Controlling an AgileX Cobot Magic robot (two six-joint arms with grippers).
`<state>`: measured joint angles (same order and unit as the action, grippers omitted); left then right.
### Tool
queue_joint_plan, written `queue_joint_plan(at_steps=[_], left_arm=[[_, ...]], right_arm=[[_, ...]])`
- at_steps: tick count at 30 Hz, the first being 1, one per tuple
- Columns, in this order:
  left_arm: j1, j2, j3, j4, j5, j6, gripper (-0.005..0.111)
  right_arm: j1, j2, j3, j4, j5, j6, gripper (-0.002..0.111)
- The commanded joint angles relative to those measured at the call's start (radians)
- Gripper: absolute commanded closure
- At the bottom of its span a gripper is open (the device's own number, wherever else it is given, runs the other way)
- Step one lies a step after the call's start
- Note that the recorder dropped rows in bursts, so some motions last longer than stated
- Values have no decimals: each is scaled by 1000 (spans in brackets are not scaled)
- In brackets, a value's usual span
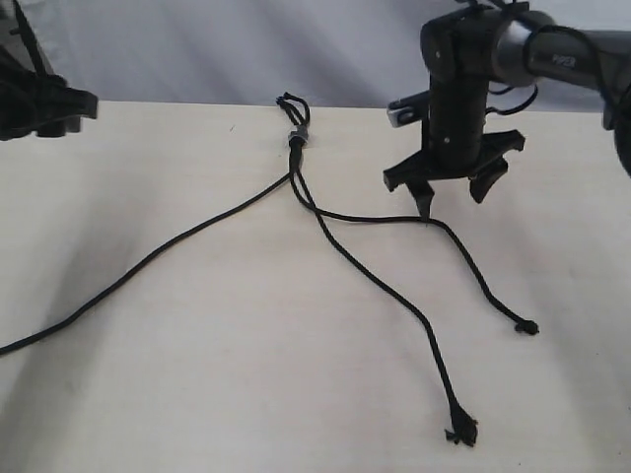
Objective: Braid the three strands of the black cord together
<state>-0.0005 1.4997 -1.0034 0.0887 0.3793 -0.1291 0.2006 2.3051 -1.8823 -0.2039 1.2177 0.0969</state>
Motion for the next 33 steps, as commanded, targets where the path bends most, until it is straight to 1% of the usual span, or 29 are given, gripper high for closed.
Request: queue_joint_plan(at_steps=[1,3,4,6,7,9,11,13,15,18,21,24,29,33], left_arm=[[-180,-7,-19,-150,-2,106,49],[-291,13,-46,-152,32,129,49],[-347,30,-61,-152,47,129,49],[-443,75,-85,-152,72,129,49],[-496,107,-99,-152,74,129,49],[-580,183,-135,-152,79,129,49],[-656,257,-193,-152,116,122,49],[-715,340,-278,-152,187,102,49],[-759,419,-372,-152,259,71,49],[-801,522,-508,-152,351,11,48],[-825,621,-650,-152,433,-49,48],[-843,701,-768,-152,508,-101,48],[-865,811,-911,-148,594,-139,48],[-867,887,-983,-146,671,-151,48]], right_arm=[[-50,-162,-14,-12,3,-12,57],[-86,-226,-12,-12,3,-12,71],[-113,-265,-12,-12,3,-12,82],[-154,-308,-12,-10,3,-3,96],[-183,-335,-12,-10,3,12,107],[-223,-363,-12,-10,3,17,109],[-258,-377,-10,-6,3,17,109],[-278,-383,10,-4,3,17,109],[-284,-383,40,-6,3,3,109],[-289,-381,97,-11,3,-42,109],[-291,-381,146,-34,3,-43,109],[-291,-381,166,-34,-35,-43,109],[-291,-381,166,-34,-36,-43,109],[-291,-381,166,-32,-36,-43,109]])
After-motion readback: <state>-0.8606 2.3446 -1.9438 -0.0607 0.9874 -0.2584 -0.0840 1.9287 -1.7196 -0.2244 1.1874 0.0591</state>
